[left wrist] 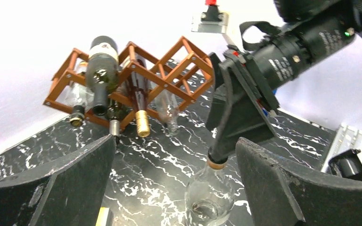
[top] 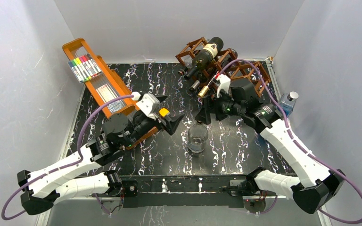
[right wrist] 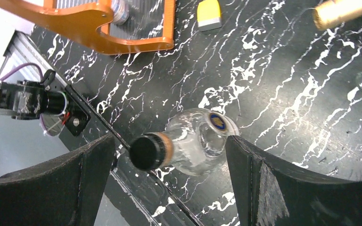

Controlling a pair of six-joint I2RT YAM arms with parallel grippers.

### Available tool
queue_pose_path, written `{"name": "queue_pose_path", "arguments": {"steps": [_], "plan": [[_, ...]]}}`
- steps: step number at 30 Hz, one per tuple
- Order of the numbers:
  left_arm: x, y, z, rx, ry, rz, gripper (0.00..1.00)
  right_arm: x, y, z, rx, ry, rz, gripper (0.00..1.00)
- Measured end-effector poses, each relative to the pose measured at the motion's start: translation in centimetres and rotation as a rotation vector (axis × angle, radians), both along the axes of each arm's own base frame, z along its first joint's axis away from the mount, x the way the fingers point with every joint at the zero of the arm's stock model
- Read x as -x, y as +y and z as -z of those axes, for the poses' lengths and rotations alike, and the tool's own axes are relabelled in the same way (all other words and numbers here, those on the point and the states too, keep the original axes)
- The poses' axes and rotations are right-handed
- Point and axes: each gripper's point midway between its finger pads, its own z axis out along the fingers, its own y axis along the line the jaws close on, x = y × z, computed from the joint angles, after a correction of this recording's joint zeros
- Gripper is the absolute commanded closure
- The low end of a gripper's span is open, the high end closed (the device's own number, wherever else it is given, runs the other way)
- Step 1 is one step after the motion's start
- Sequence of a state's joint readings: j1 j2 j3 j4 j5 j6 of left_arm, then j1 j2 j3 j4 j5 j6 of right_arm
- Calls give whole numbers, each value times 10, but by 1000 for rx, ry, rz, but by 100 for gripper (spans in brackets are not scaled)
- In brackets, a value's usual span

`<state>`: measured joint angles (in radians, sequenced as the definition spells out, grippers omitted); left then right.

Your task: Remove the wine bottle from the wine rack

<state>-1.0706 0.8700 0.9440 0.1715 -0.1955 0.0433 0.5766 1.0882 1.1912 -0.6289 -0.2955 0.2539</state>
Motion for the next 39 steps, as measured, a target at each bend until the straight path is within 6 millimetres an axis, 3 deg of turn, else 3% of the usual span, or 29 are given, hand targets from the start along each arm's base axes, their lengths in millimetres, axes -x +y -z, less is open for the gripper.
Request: {"name": "queue_pose_path", "arguments": {"steps": [6,16,22,29,33,39], "plan": [[-8,18,4,14,13,-90,2,11,23,5,69,-35,-43,7],[-14,21,15,-7,42,-136,2,13,36,61,382,-63,-11,40],[-16,23,15,-7,44,-148,2,8,25,61,439,-108,62,58],[-18,21,19,-18,49,-154,2,5,16,60,440,-118,123,88],[-20,17,25,-37,58,-155,2,1,9,60,454,-125,174,100],[-21,17,30,-46,71,-162,2,-8,-15,57,518,-156,283,100]]}}
